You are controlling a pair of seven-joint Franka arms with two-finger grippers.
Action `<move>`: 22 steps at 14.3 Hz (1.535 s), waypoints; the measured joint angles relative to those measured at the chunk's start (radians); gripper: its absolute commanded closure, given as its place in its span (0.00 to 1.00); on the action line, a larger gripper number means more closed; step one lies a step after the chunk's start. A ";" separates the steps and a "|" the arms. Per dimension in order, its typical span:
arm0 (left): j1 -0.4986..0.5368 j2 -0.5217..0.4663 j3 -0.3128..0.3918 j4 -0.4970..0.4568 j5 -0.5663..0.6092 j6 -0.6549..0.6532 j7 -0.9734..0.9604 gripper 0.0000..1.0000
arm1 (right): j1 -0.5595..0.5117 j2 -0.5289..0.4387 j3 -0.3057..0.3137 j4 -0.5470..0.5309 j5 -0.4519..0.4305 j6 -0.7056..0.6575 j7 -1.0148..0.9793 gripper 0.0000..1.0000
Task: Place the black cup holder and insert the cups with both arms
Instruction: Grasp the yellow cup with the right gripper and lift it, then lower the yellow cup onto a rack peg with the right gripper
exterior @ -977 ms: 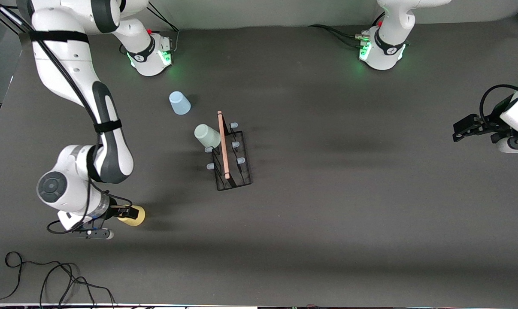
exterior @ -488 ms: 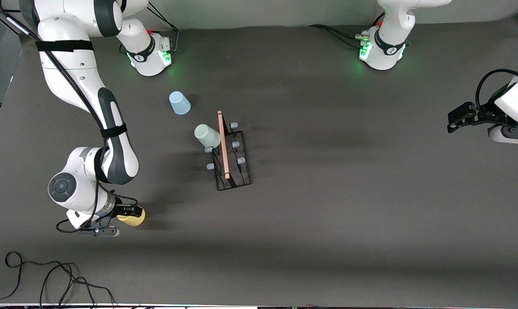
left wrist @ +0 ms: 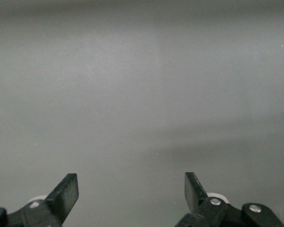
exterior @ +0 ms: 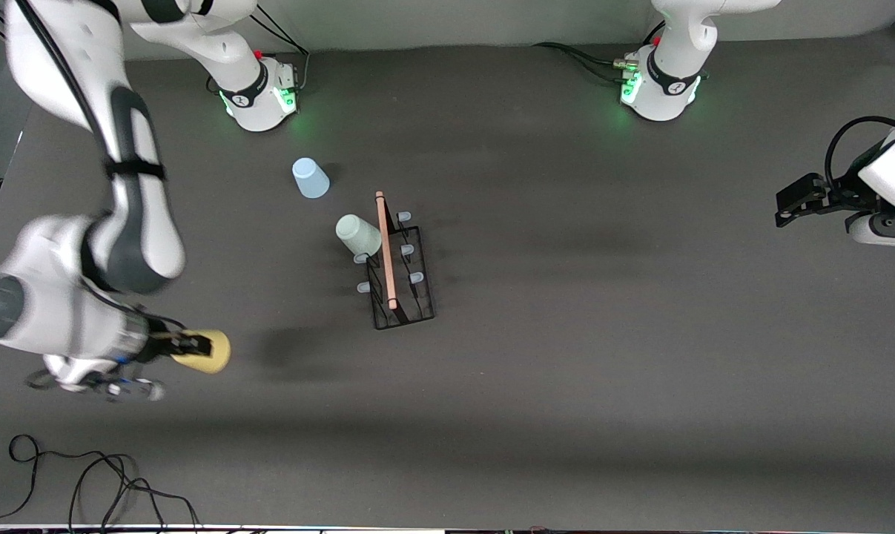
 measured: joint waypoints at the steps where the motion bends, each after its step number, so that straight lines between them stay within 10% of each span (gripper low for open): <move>1: 0.000 0.000 0.000 0.000 0.000 0.000 0.000 0.00 | 0.000 -0.044 -0.002 0.030 -0.026 -0.088 0.011 1.00; 10: 0.004 0.000 0.003 0.001 0.000 0.001 0.030 0.00 | 0.254 -0.180 0.008 0.082 -0.056 -0.340 0.731 1.00; 22: 0.009 0.011 0.005 0.009 0.000 0.000 0.030 0.00 | 0.479 -0.077 0.011 -0.123 -0.056 0.051 1.126 1.00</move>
